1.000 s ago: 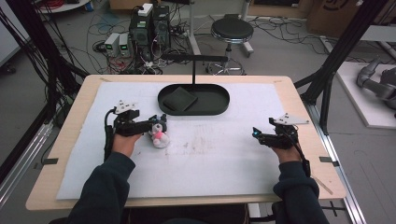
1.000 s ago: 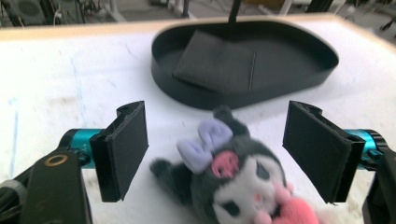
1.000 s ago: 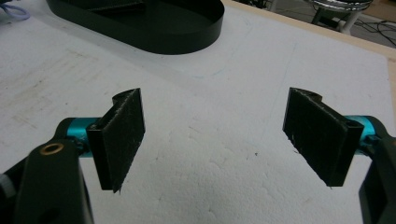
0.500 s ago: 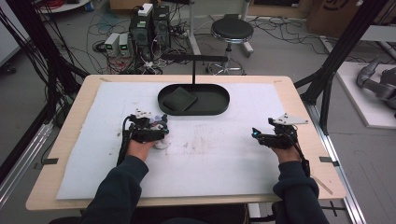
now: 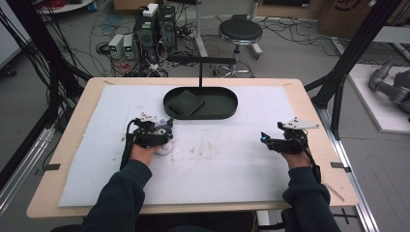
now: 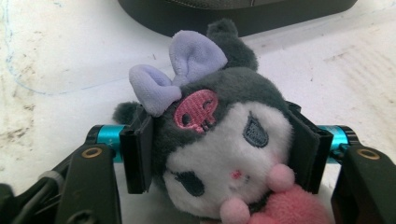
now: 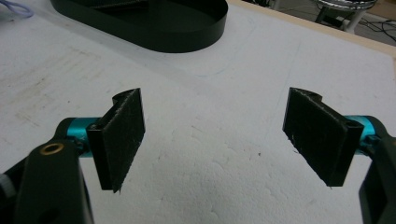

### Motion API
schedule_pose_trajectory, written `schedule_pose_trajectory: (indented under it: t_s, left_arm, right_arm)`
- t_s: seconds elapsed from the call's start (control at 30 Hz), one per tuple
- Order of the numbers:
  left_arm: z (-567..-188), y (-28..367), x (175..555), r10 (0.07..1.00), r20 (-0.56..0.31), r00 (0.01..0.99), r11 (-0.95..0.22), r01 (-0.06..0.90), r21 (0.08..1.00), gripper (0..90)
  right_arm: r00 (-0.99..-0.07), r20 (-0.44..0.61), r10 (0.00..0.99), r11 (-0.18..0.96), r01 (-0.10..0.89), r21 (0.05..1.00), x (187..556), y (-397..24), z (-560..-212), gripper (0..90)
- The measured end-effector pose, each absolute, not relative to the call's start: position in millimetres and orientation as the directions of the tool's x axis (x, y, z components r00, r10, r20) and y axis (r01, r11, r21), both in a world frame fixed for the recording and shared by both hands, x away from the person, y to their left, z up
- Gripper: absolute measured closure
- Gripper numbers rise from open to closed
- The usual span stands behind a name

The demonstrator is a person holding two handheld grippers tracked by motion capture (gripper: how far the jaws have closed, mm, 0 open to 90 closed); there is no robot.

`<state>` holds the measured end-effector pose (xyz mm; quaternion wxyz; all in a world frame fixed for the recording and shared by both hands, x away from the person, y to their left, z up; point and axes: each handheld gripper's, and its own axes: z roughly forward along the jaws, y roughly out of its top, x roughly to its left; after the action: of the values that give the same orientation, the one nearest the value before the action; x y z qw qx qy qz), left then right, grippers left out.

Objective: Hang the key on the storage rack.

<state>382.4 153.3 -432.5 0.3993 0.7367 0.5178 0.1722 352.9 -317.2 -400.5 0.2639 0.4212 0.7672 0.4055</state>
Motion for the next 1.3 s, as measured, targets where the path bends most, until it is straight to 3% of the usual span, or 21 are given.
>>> schedule_pose_trajectory:
  t_s: [0.2,0.7,1.1,1.3]
  left_arm:
    - [-411,168,382,0.867,-0.191,0.461,-0.136,0.586,0.799,37.3]
    - [-308,188,405,0.789,-0.151,0.596,-0.156,0.432,0.888,37.1]
    - [-281,179,445,0.736,-0.173,0.655,-0.119,0.377,0.919,37.2]
    - [-282,171,476,0.739,-0.227,0.635,-0.068,0.405,0.912,37.2]
  right_arm:
    - [-0.501,-0.058,0.864,0.309,0.434,0.846,353,-319,-400,21.2]
    - [-0.504,-0.052,0.862,0.302,0.428,0.852,353,-320,-399,21.2]
    - [-0.505,-0.044,0.862,0.293,0.426,0.856,353,-320,-399,21.2]
    - [-0.506,-0.041,0.861,0.291,0.425,0.857,353,-321,-398,21.2]
